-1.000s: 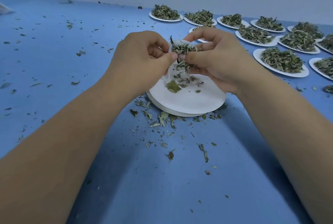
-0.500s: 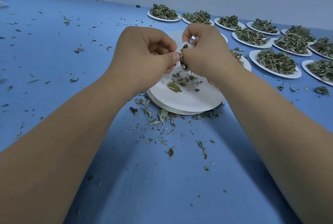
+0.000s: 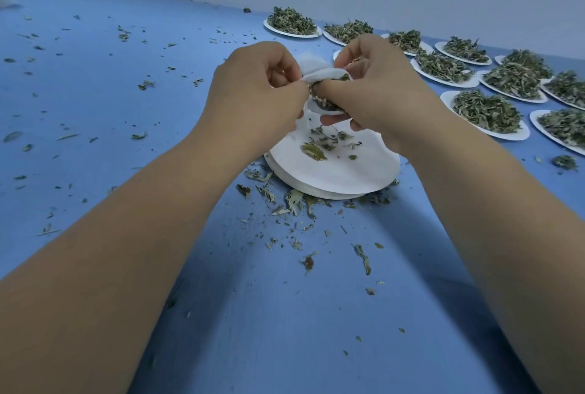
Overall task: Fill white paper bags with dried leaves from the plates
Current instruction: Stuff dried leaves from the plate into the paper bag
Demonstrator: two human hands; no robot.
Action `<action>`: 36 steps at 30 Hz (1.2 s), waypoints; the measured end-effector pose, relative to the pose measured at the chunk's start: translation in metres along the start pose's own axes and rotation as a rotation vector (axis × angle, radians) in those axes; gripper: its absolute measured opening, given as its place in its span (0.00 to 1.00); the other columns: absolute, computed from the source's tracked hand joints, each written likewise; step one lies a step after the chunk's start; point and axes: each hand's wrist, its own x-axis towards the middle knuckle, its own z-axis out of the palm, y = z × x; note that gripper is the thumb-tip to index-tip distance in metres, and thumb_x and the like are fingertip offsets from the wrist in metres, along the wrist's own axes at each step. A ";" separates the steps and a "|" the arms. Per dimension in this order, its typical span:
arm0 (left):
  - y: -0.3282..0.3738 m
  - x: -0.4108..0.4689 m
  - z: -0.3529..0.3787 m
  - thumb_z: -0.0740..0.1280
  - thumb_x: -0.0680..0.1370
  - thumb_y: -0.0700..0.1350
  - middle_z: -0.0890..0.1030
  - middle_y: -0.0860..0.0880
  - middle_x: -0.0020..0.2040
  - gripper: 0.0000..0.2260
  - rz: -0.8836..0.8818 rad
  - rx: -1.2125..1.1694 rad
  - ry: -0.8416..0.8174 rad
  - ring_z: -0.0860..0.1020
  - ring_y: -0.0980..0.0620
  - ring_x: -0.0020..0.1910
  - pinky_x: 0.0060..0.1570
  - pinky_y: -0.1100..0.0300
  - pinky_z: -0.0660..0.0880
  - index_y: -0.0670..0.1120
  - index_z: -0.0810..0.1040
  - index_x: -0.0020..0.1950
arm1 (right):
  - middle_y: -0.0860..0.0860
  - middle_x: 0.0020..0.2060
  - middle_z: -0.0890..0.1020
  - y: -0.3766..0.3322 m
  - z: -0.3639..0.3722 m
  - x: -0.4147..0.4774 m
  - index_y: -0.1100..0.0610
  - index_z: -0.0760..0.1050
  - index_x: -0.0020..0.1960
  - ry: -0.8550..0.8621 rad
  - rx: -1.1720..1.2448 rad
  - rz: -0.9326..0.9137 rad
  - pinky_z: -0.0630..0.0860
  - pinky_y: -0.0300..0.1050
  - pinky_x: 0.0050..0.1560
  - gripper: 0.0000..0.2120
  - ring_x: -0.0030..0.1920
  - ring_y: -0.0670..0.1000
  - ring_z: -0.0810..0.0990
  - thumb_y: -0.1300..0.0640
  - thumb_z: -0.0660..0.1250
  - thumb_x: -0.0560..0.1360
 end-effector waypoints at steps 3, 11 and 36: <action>0.002 -0.001 0.000 0.69 0.71 0.45 0.82 0.49 0.41 0.07 -0.030 -0.045 -0.017 0.85 0.50 0.39 0.44 0.46 0.83 0.47 0.79 0.48 | 0.51 0.51 0.83 -0.003 -0.001 -0.004 0.52 0.73 0.56 -0.075 0.084 0.036 0.76 0.39 0.30 0.12 0.37 0.49 0.87 0.56 0.73 0.75; -0.007 0.005 -0.001 0.71 0.72 0.48 0.82 0.53 0.41 0.06 0.018 0.188 0.033 0.81 0.55 0.39 0.37 0.68 0.76 0.51 0.78 0.47 | 0.58 0.47 0.86 -0.001 -0.009 -0.011 0.61 0.81 0.59 -0.264 0.396 0.062 0.81 0.45 0.42 0.13 0.40 0.54 0.86 0.69 0.63 0.78; -0.004 0.007 -0.039 0.65 0.67 0.48 0.67 0.64 0.70 0.36 0.244 0.220 -0.305 0.70 0.61 0.61 0.51 0.66 0.73 0.65 0.63 0.74 | 0.58 0.37 0.86 -0.009 0.002 0.001 0.62 0.81 0.46 -0.165 0.132 -0.120 0.80 0.42 0.39 0.08 0.39 0.53 0.86 0.56 0.74 0.77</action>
